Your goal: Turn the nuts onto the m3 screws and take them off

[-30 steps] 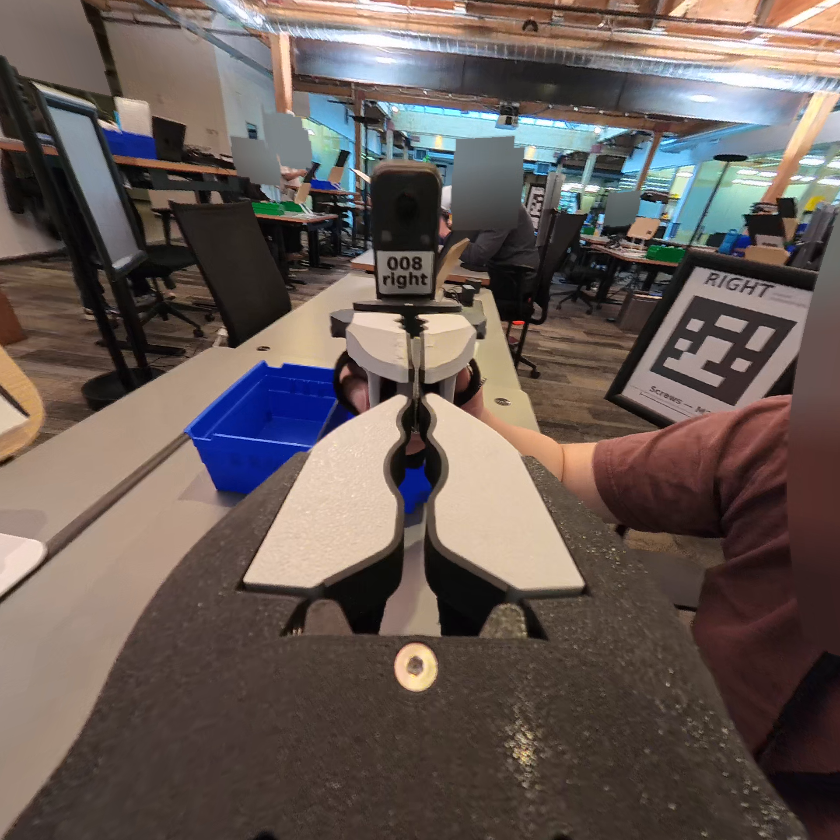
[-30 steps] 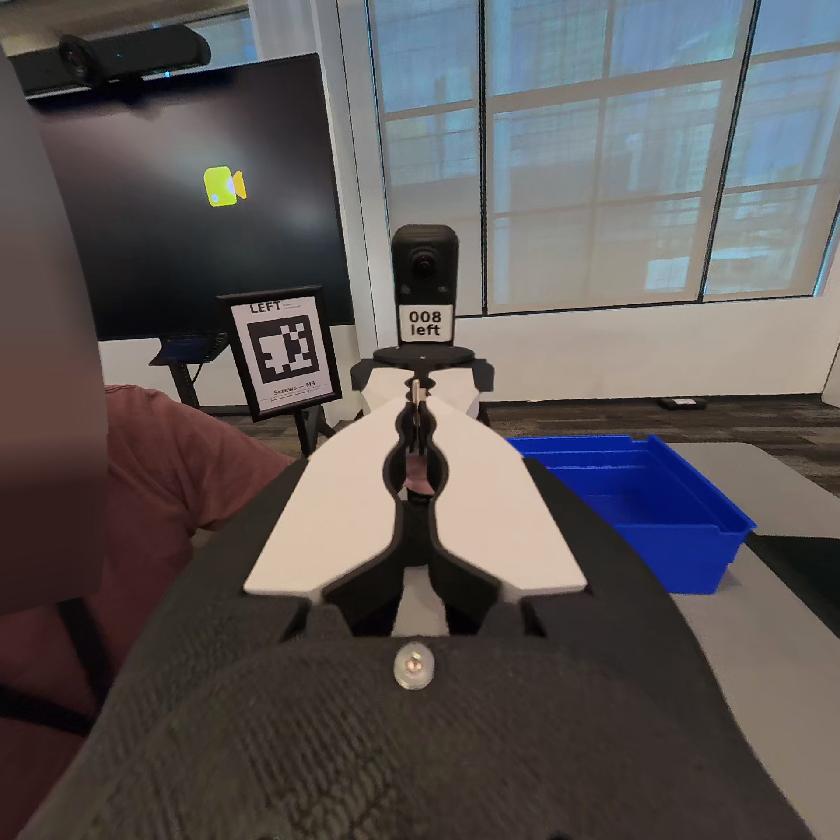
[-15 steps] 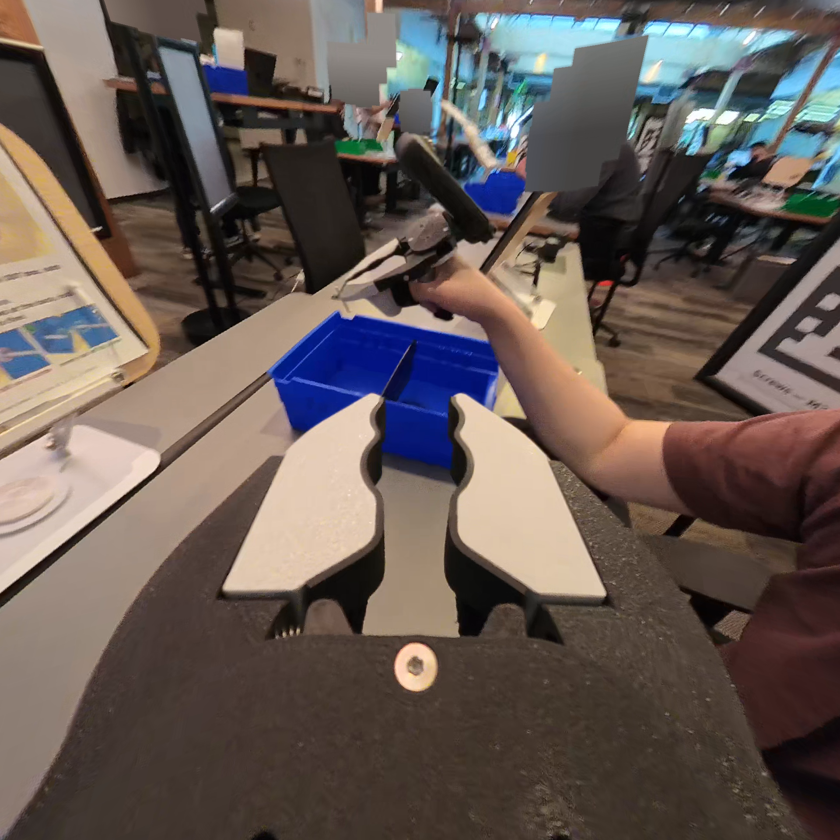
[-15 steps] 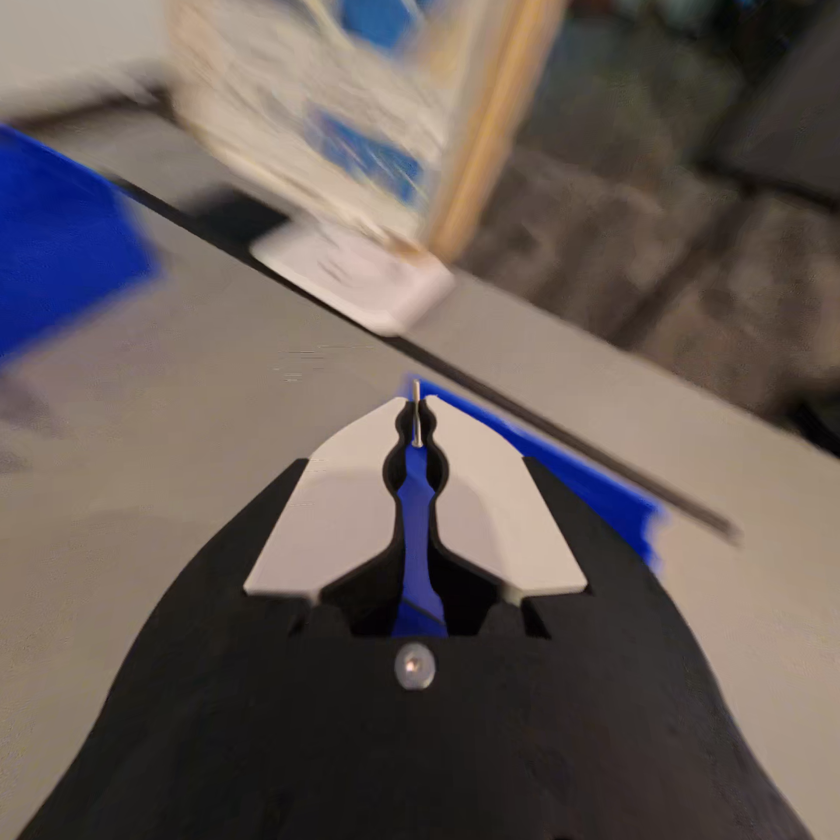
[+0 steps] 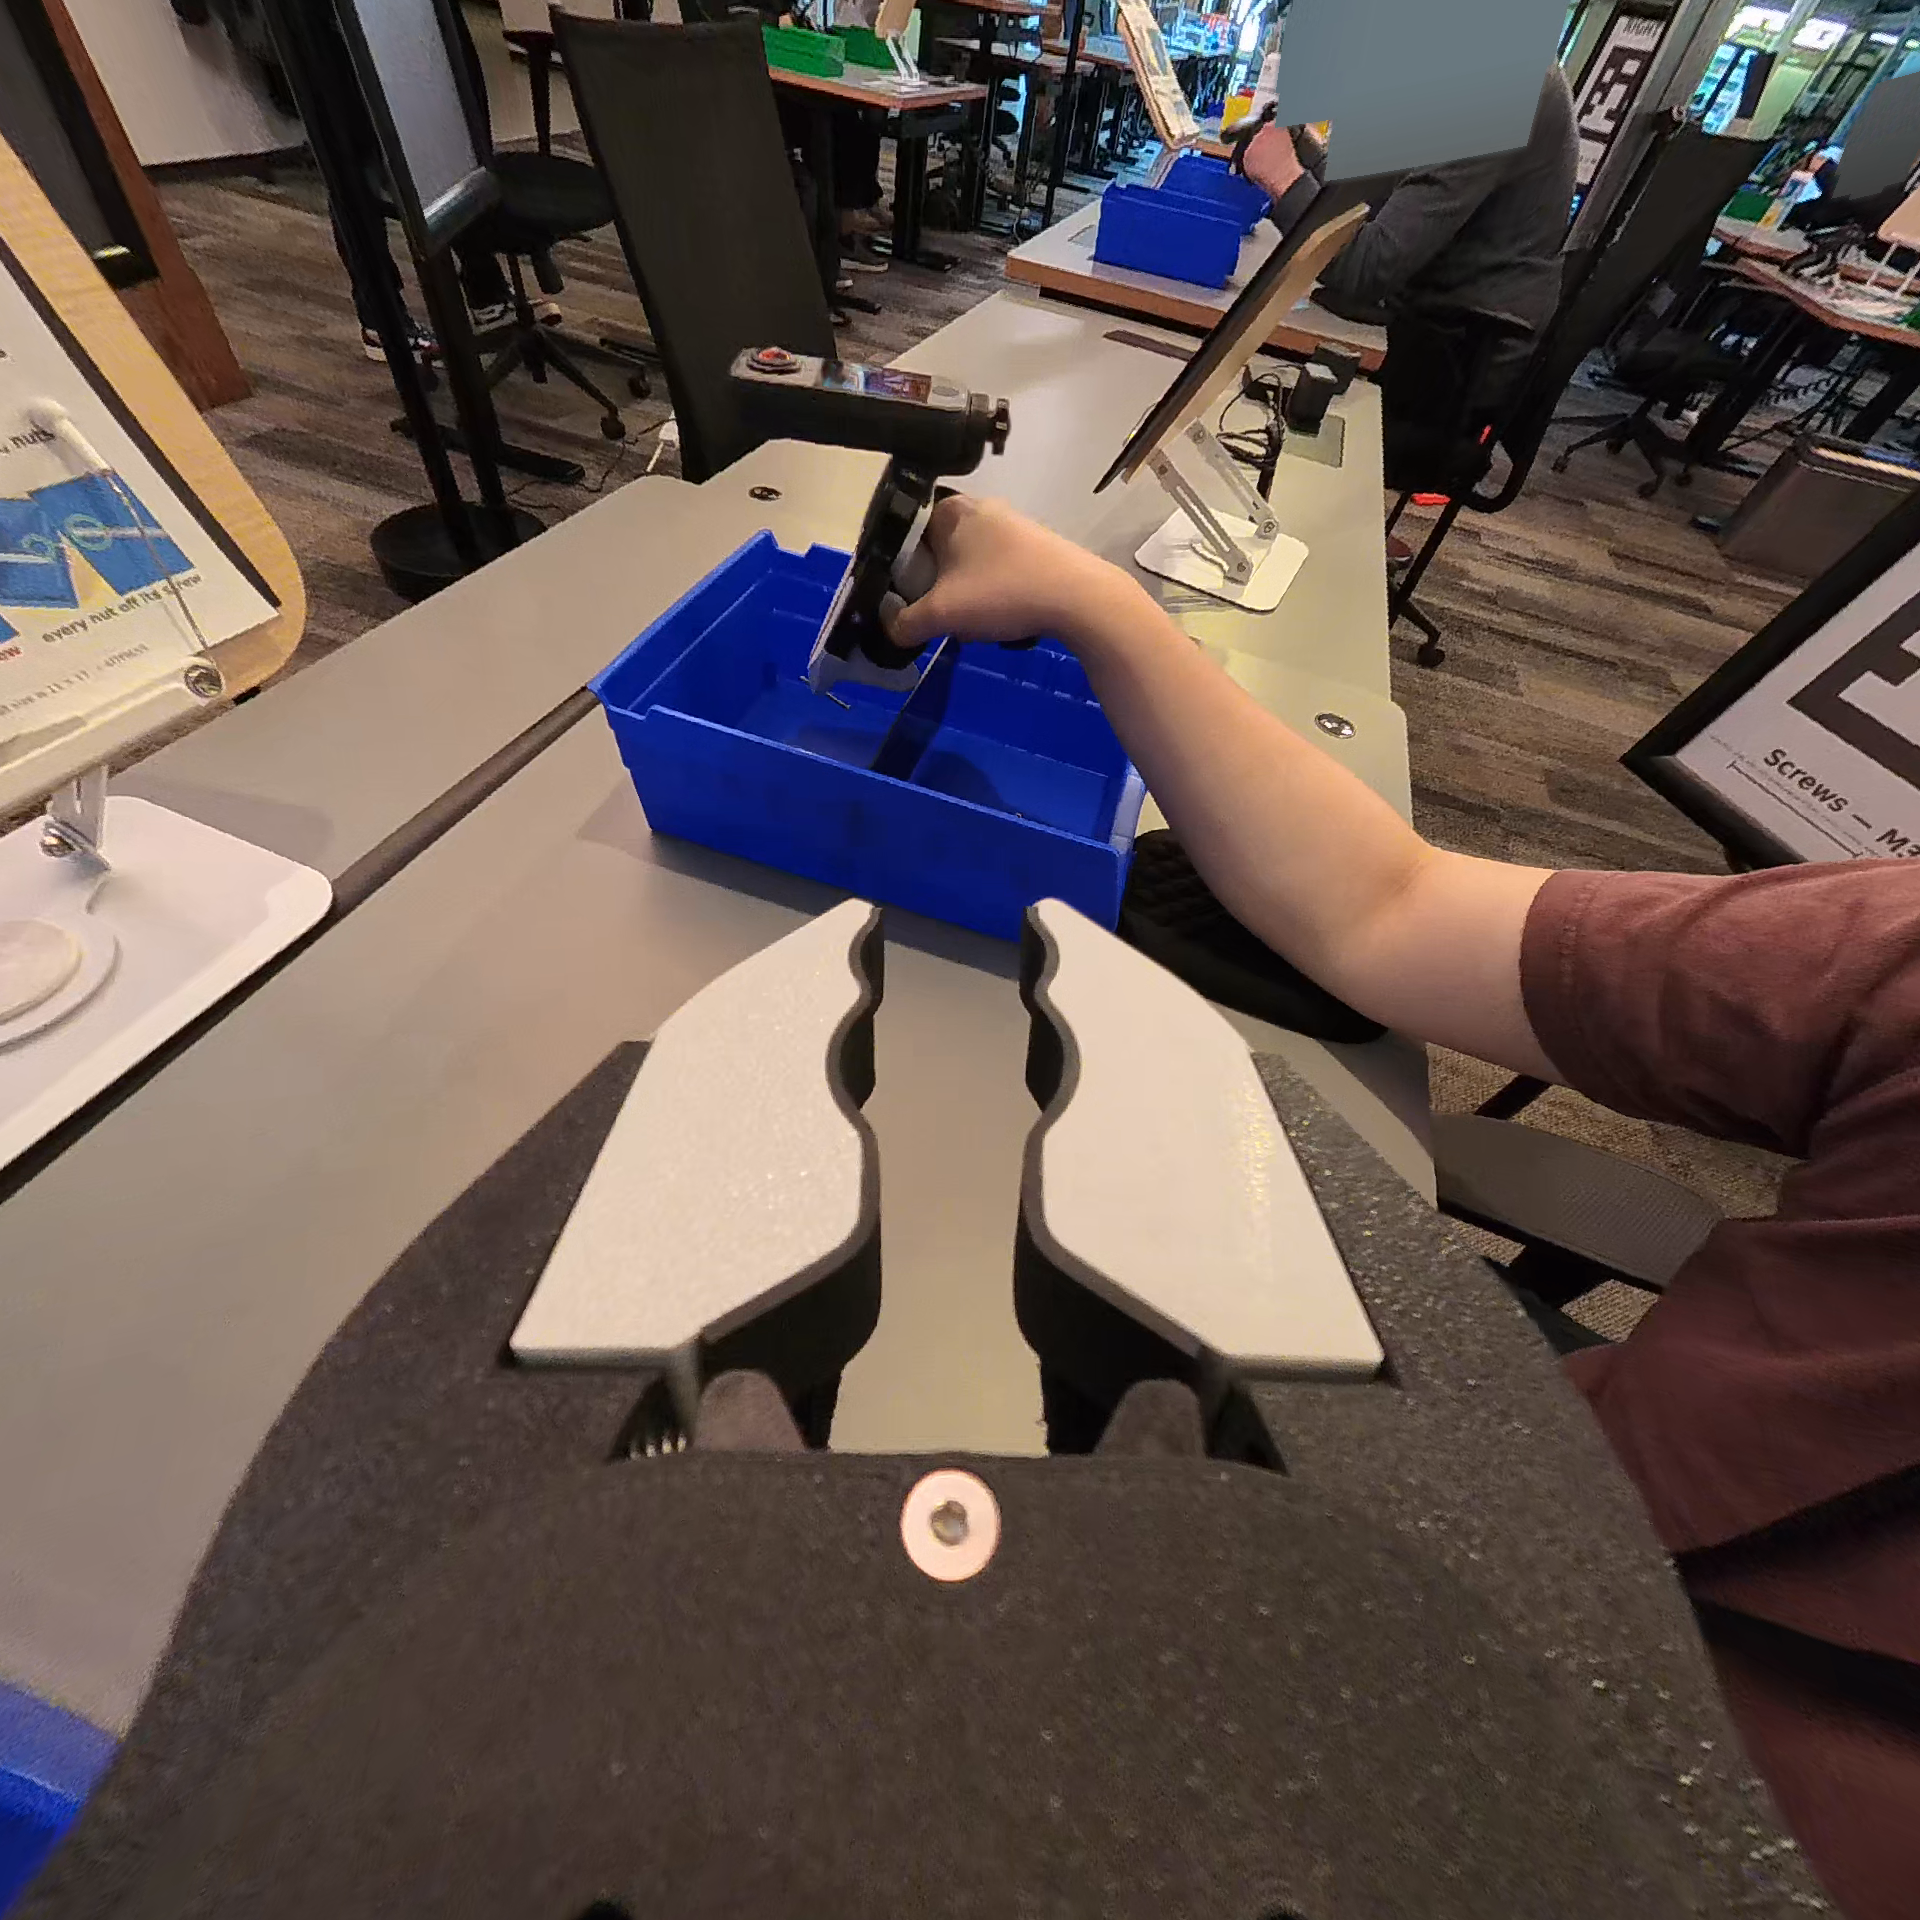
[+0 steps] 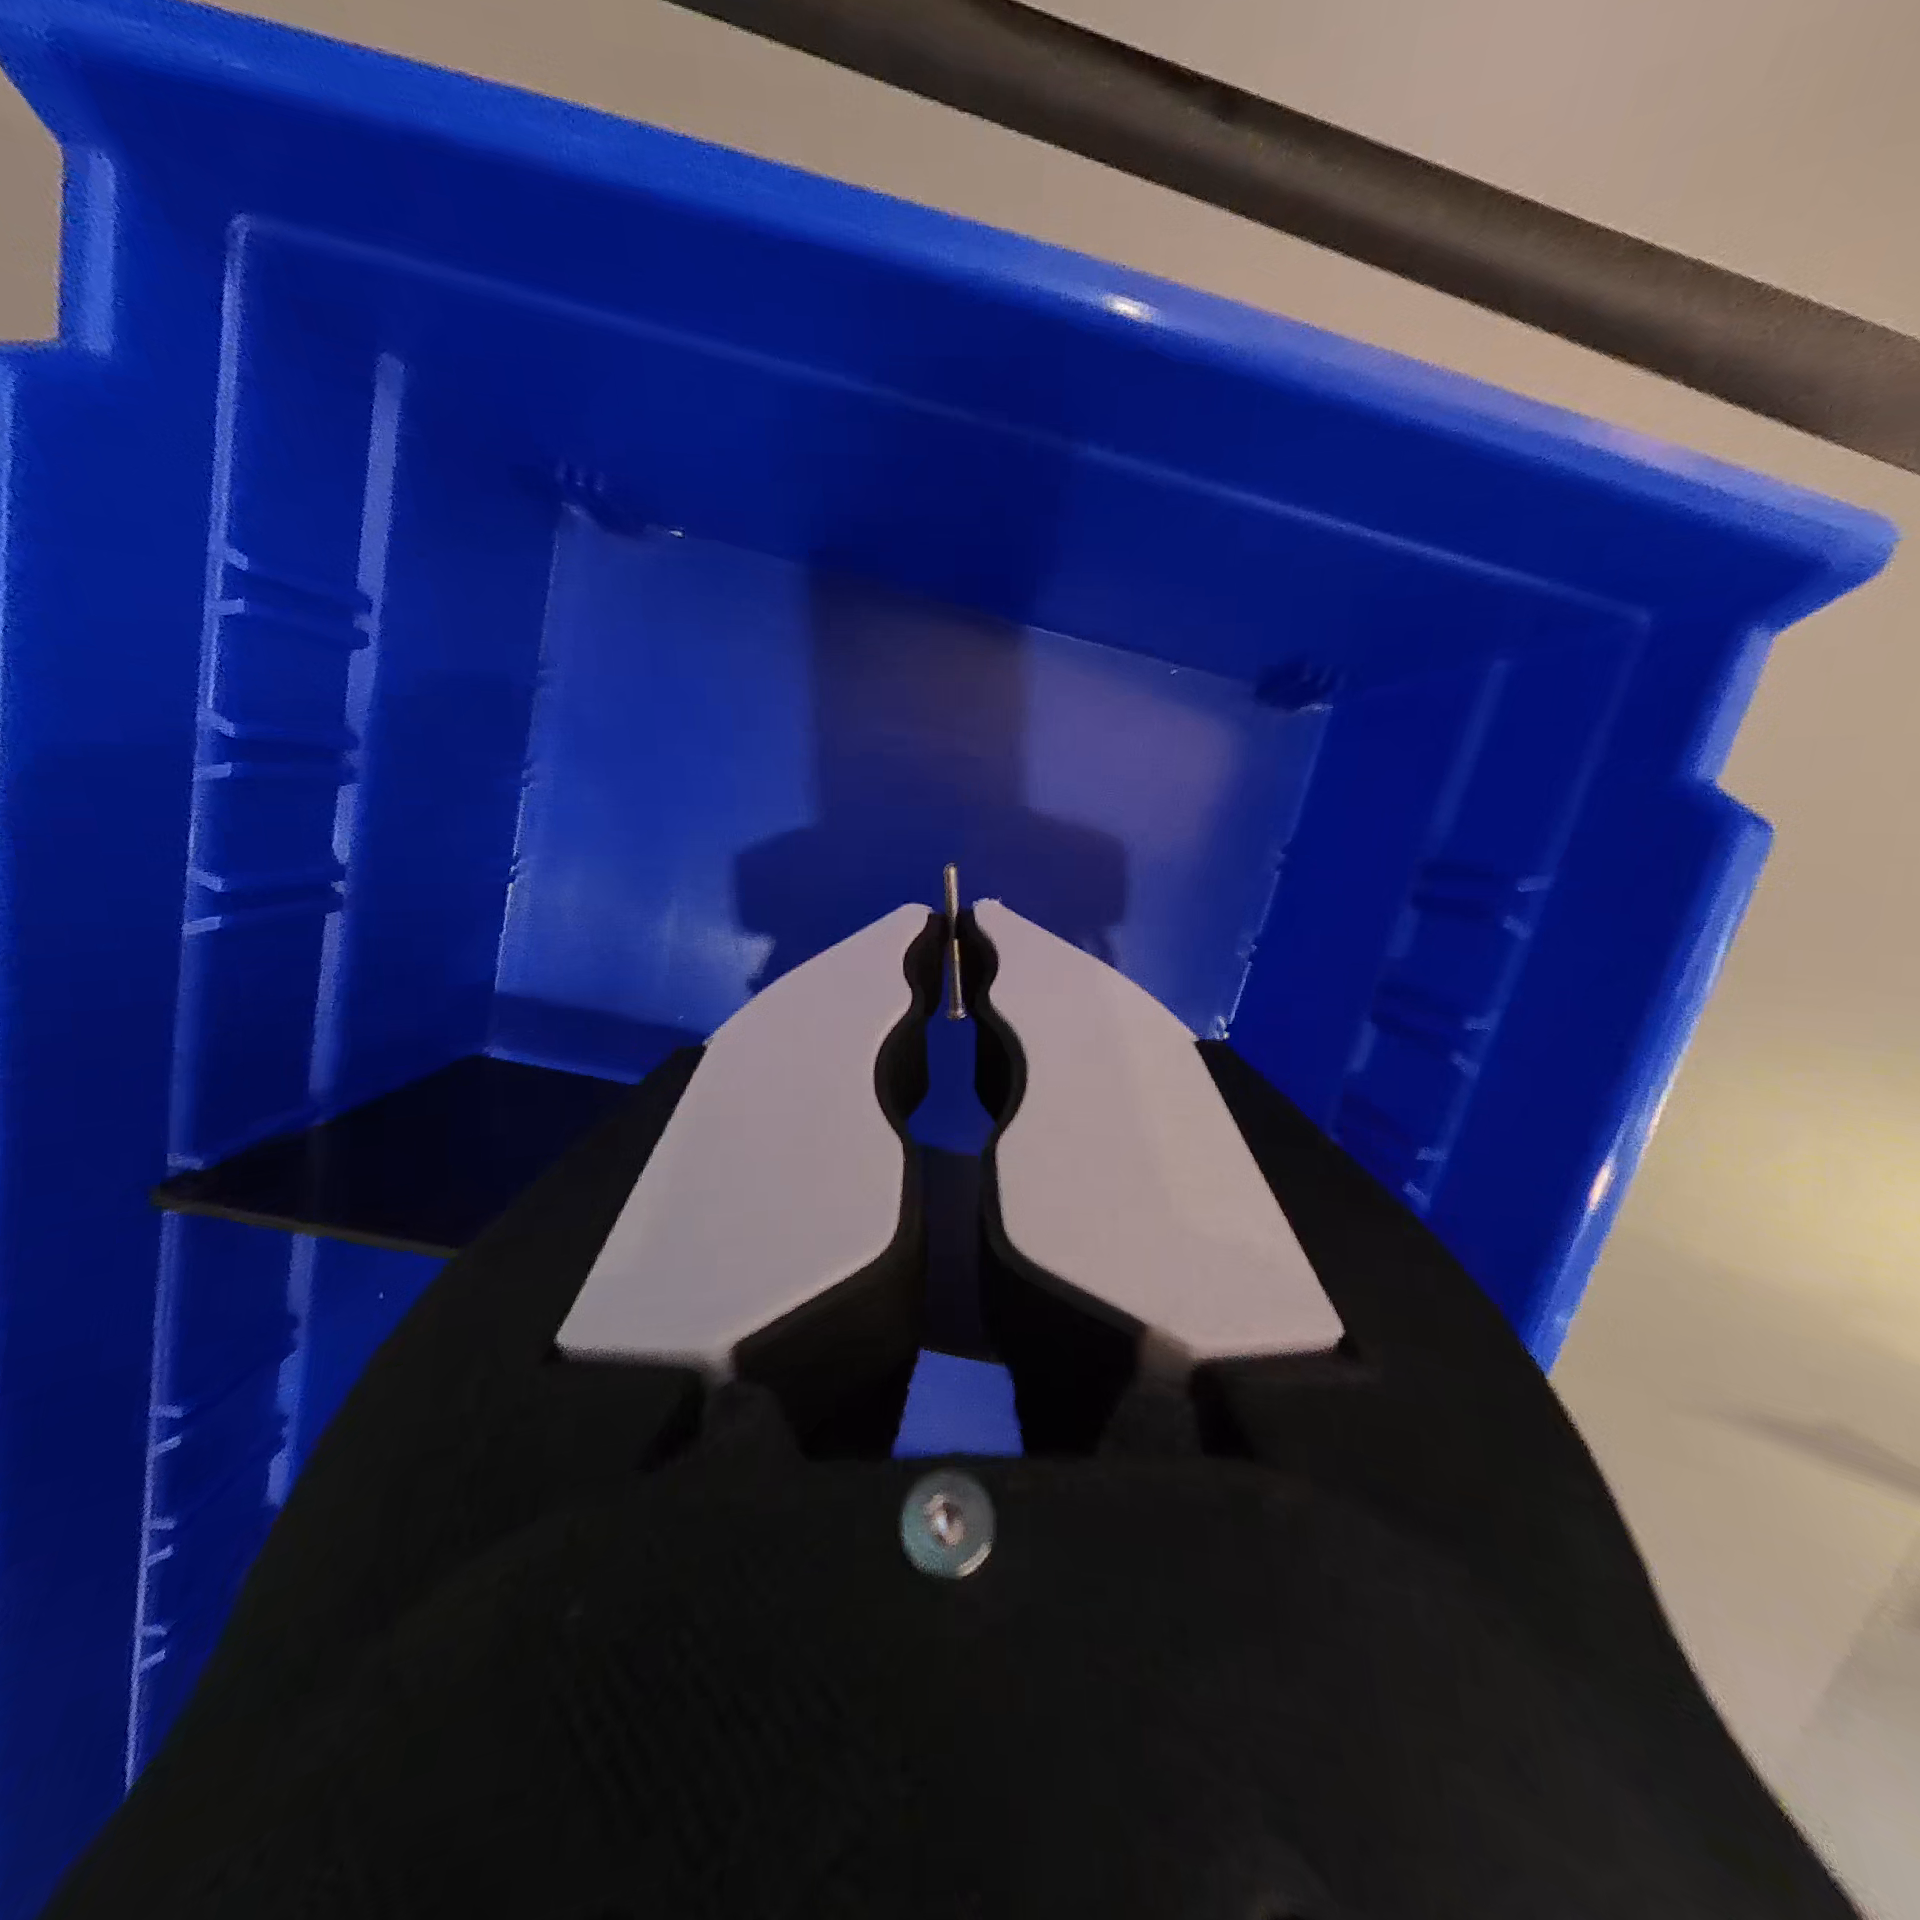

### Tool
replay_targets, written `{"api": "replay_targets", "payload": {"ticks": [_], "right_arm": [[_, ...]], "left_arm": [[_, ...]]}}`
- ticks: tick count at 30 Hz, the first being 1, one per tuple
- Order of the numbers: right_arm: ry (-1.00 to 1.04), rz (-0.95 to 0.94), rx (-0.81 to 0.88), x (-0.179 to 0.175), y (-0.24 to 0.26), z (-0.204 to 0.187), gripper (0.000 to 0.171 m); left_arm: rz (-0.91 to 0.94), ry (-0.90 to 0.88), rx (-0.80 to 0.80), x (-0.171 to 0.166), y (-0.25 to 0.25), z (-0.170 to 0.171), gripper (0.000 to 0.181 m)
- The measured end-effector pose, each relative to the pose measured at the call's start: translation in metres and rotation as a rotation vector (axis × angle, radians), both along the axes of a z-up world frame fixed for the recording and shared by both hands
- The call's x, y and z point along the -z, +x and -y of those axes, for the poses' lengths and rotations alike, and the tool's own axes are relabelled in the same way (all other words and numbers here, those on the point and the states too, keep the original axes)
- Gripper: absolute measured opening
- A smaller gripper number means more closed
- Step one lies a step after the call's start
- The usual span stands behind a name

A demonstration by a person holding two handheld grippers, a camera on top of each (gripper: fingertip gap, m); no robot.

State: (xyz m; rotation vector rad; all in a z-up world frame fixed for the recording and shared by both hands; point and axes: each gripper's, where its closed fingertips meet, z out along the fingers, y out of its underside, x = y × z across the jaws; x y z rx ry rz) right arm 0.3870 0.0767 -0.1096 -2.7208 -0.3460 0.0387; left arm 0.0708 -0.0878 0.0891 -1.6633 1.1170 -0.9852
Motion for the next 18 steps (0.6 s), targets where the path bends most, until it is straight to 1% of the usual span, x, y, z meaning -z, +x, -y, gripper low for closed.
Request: {"api": "replay_targets", "payload": {"ticks": [2,4,8,10,12,14,15,16,18], "right_arm": [[0.013,0.01,-0.01,-0.004,0.002,0.0,0.007],[0.06,0.012,-0.025,-0.016,0.001,-0.001,0.012],[0.218,-0.024,-0.036,-0.06,-0.007,-0.001,0.019],[0.306,-0.029,-0.062,-0.085,-0.015,0.003,0.02],[0.404,-0.04,-0.09,-0.113,-0.026,0.008,0.019],[0.487,-0.052,-0.131,-0.136,-0.041,0.014,0.019],[0.515,-0.055,-0.151,-0.144,-0.049,0.017,0.019],[0.534,-0.056,-0.169,-0.15,-0.055,0.02,0.019],[0.546,-0.046,-0.196,-0.155,-0.065,0.024,0.019]], "left_arm": [[0.009,-0.007,-0.008,-0.002,-0.003,-0.002,0.025],[0.017,-0.003,-0.018,-0.007,-0.008,-0.003,0.025],[0.007,0.005,-0.063,-0.017,-0.031,-0.009,0.027],[-0.064,0.028,-0.127,-0.015,-0.053,-0.016,0.027],[-0.239,0.07,-0.278,-0.001,-0.092,-0.035,0.026],[-0.465,0.09,-0.449,0.022,-0.14,-0.054,0.025],[-0.578,0.079,-0.52,0.035,-0.163,-0.06,0.022],[-0.686,0.047,-0.571,0.051,-0.185,-0.063,0.019],[-0.85,-0.064,-0.59,0.084,-0.214,-0.064,0.02]]}}
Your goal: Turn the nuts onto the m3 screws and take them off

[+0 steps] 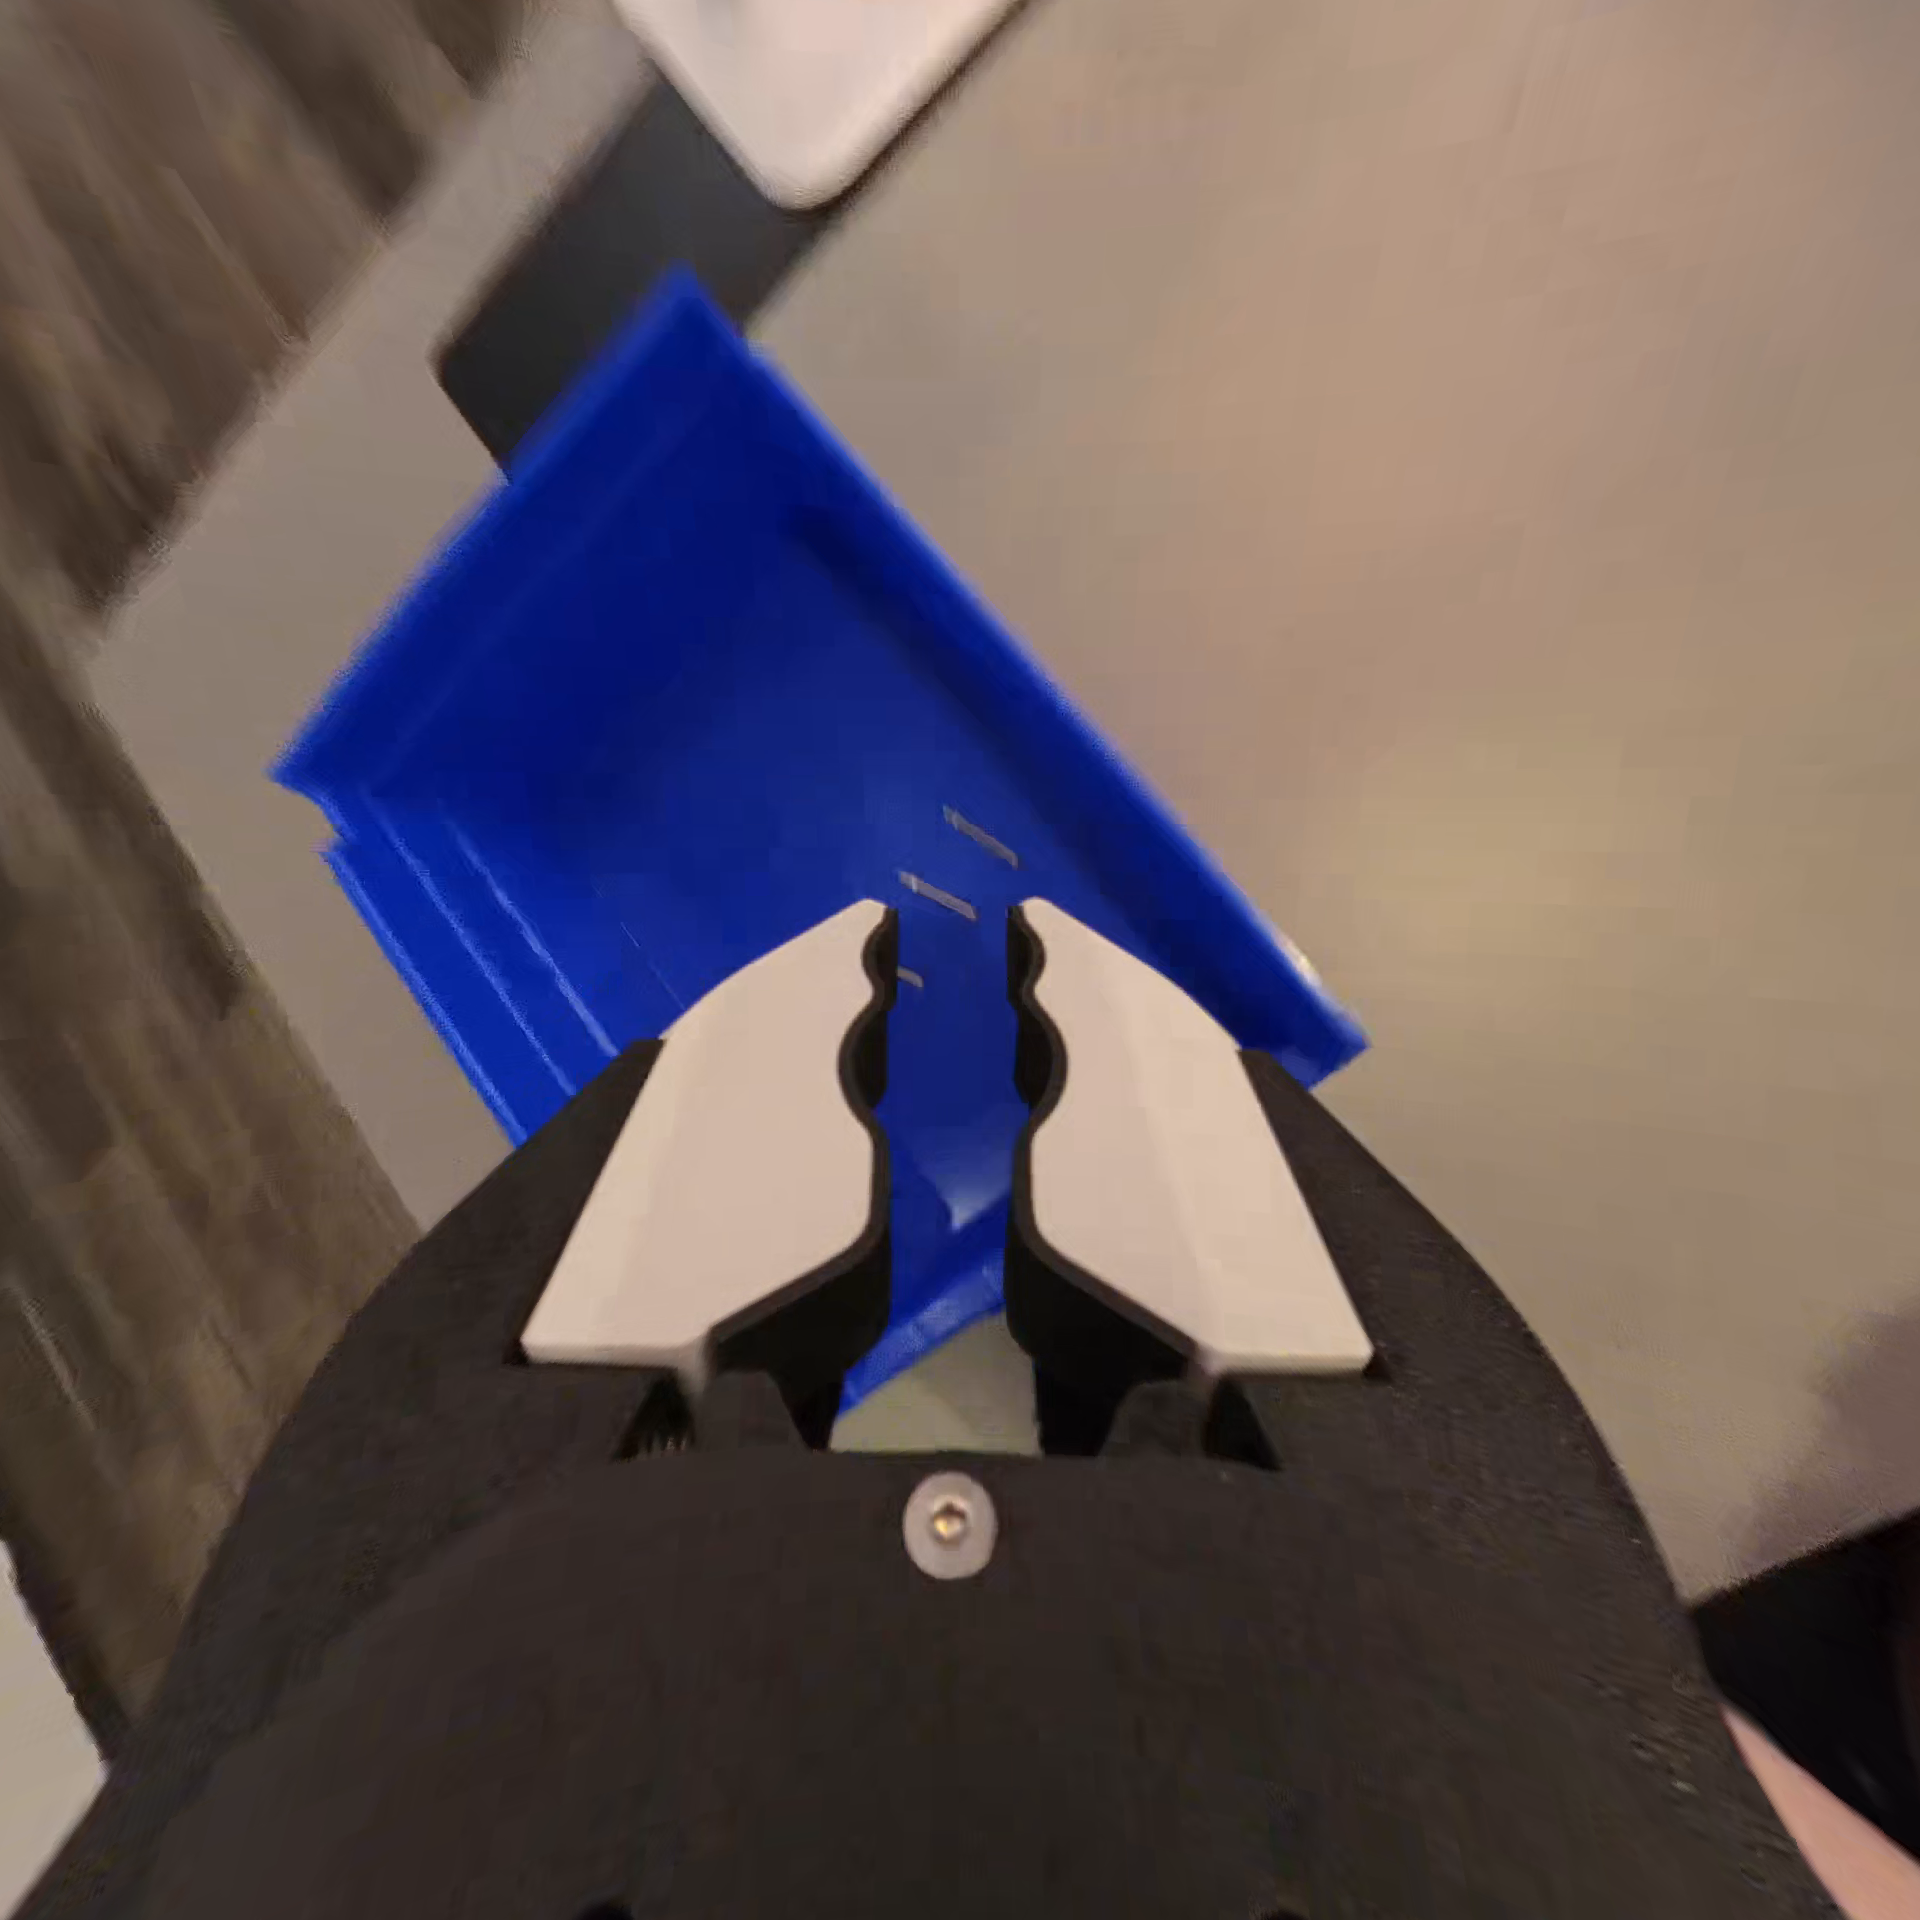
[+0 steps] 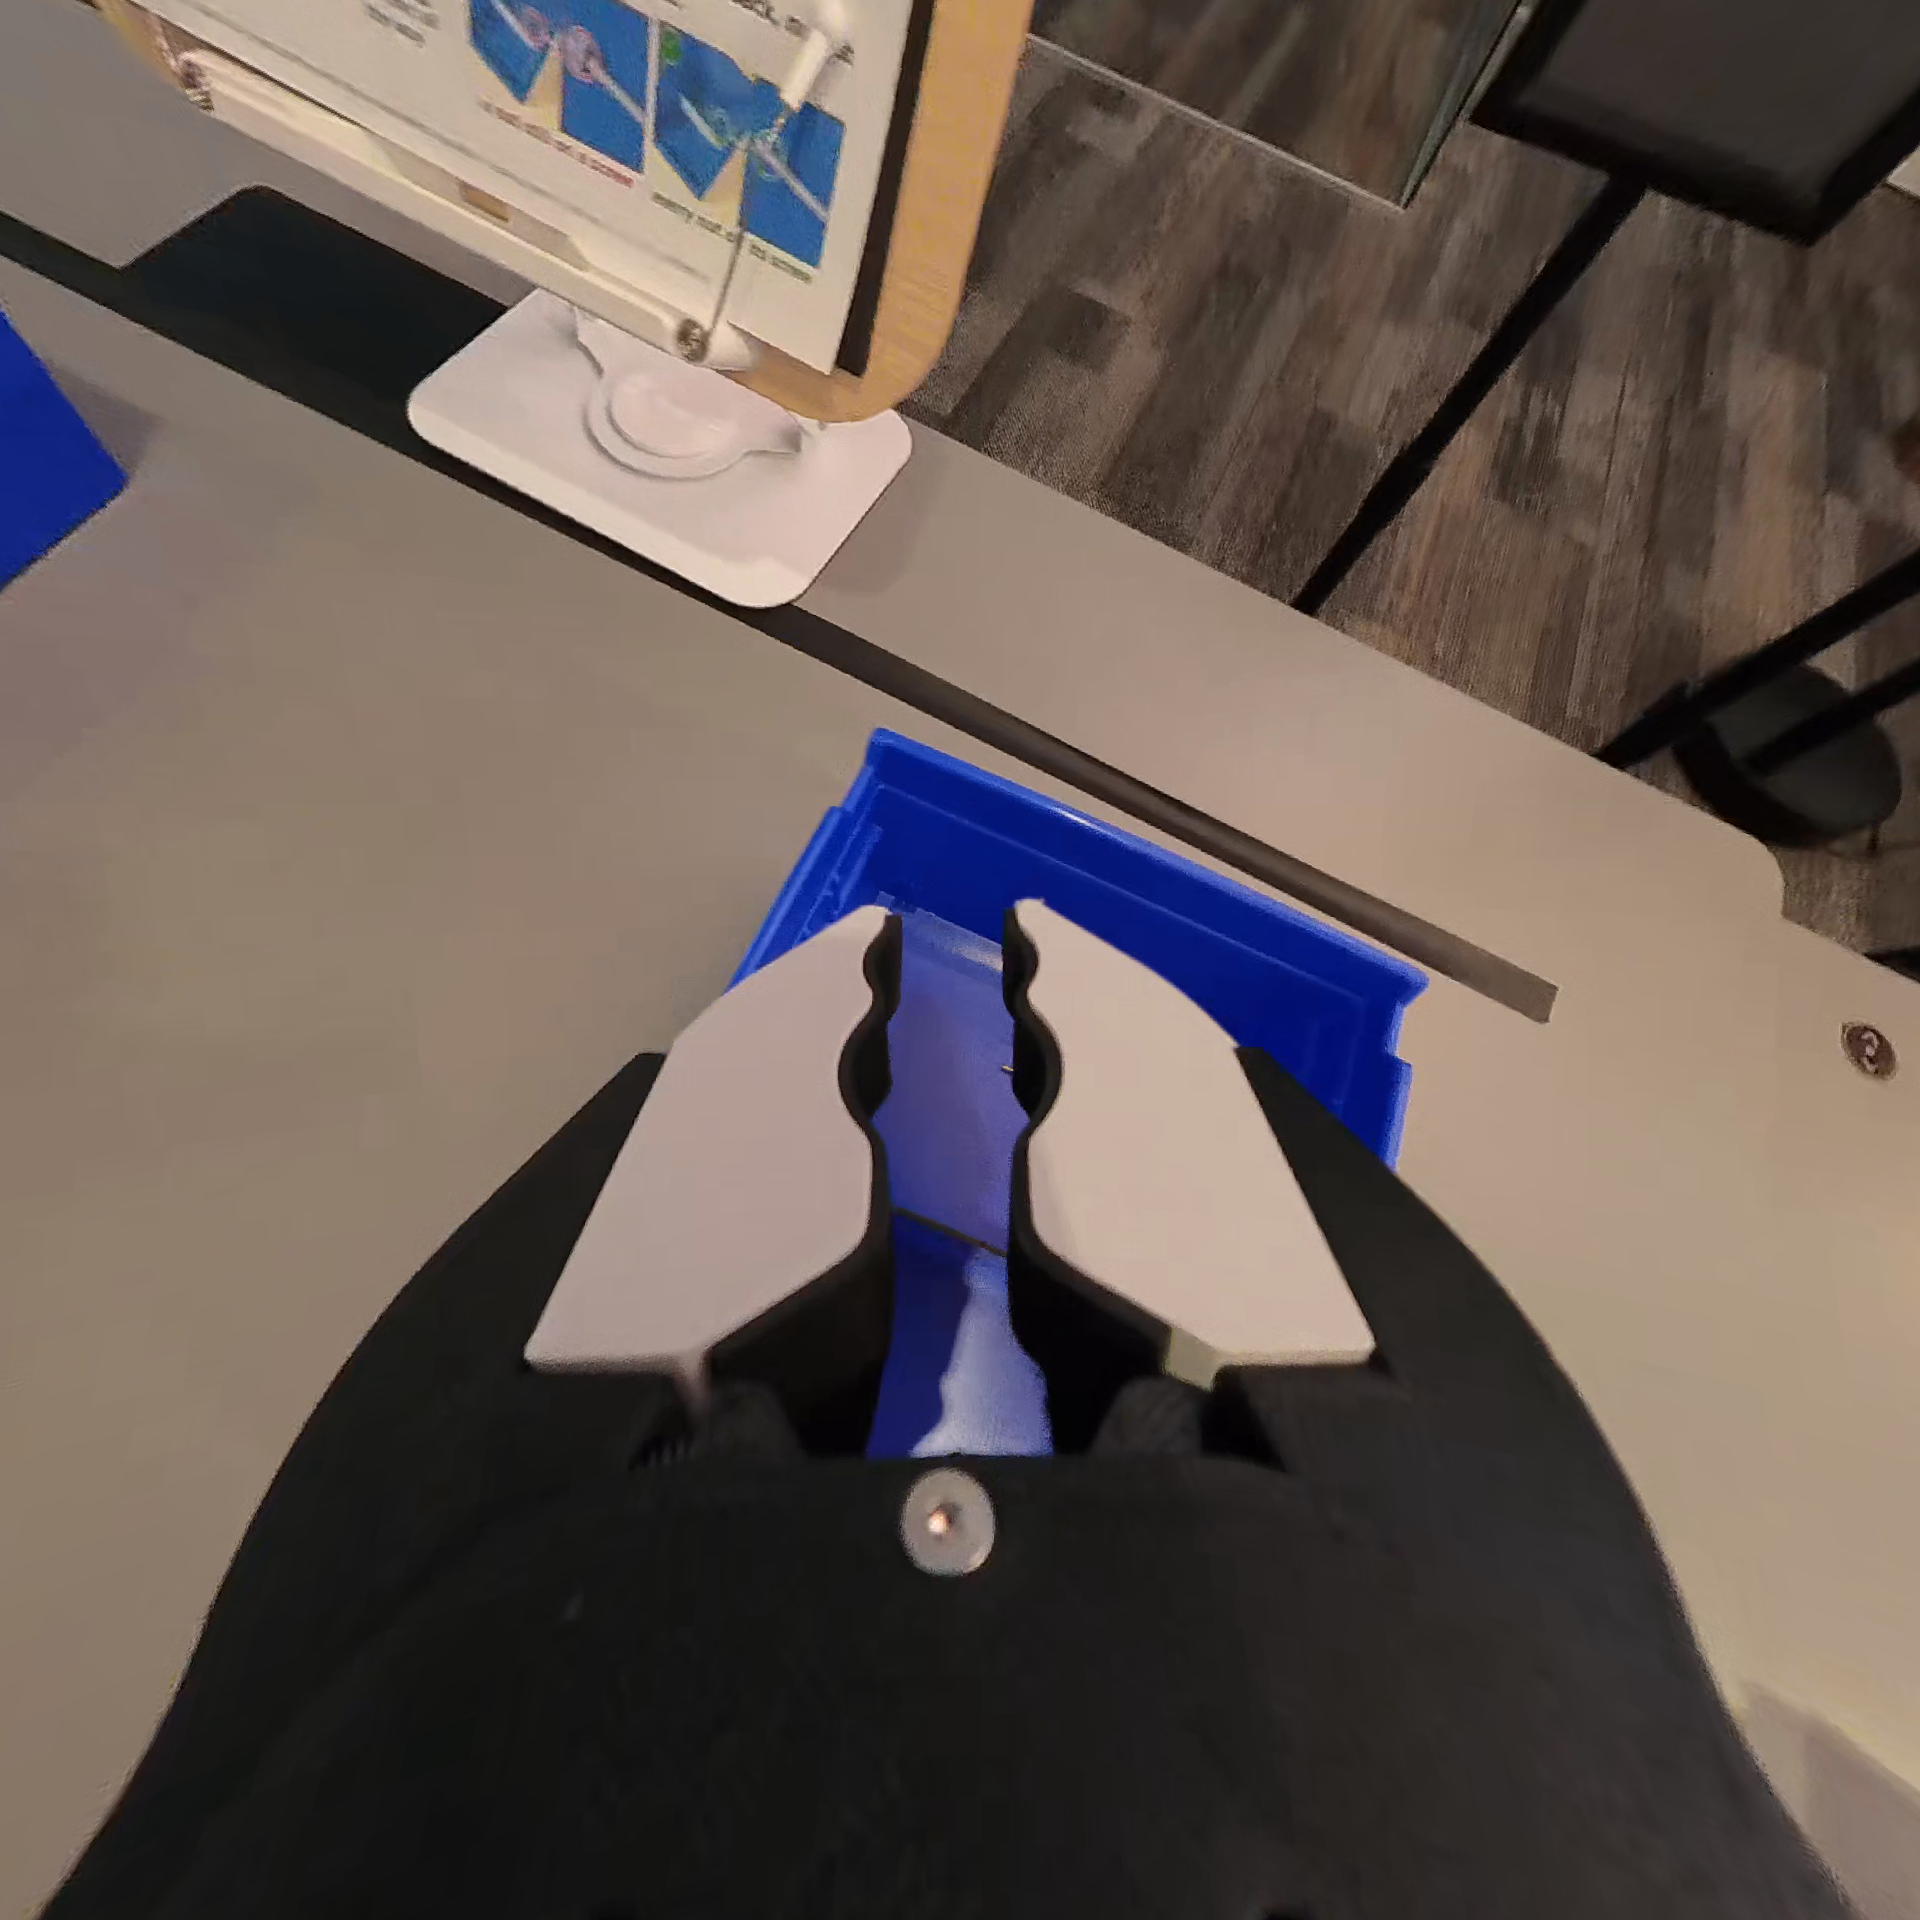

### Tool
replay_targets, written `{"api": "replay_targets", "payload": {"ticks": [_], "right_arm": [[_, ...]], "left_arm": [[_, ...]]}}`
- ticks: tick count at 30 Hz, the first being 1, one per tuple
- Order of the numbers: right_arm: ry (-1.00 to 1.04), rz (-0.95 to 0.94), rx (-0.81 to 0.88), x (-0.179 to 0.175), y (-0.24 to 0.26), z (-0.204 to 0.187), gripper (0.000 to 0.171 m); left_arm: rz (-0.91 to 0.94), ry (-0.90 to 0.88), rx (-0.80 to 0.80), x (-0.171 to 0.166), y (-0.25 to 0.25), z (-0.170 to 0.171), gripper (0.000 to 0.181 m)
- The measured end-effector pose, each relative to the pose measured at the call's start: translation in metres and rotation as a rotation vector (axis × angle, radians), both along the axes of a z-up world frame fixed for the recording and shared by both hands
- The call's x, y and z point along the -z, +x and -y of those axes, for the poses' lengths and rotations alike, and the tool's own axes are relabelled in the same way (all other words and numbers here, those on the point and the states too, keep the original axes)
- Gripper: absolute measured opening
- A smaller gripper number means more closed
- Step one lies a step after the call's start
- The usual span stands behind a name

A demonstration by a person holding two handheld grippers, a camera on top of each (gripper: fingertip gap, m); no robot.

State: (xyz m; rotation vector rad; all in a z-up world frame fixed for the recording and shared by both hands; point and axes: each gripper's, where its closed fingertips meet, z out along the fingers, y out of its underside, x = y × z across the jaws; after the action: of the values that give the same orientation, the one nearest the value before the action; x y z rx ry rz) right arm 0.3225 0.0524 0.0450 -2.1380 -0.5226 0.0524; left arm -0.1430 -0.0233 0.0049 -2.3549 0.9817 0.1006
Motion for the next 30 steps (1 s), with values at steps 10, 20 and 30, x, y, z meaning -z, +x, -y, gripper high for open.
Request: {"api": "replay_targets", "payload": {"ticks": [10,20,30], "right_arm": [[-0.077,0.11,-0.032,0.02,-0.013,0.001,0.026],[-0.089,0.124,-0.043,0.023,-0.015,0.001,0.026],[-0.108,0.15,-0.05,0.028,-0.015,0.002,0.027]], "left_arm": [[0.055,-0.488,-0.499,0.119,-0.06,-0.029,0.02],[0.047,-0.613,-0.594,0.157,-0.075,-0.03,0.024],[-0.061,-0.636,-0.534,0.162,-0.079,-0.023,0.003]]}}
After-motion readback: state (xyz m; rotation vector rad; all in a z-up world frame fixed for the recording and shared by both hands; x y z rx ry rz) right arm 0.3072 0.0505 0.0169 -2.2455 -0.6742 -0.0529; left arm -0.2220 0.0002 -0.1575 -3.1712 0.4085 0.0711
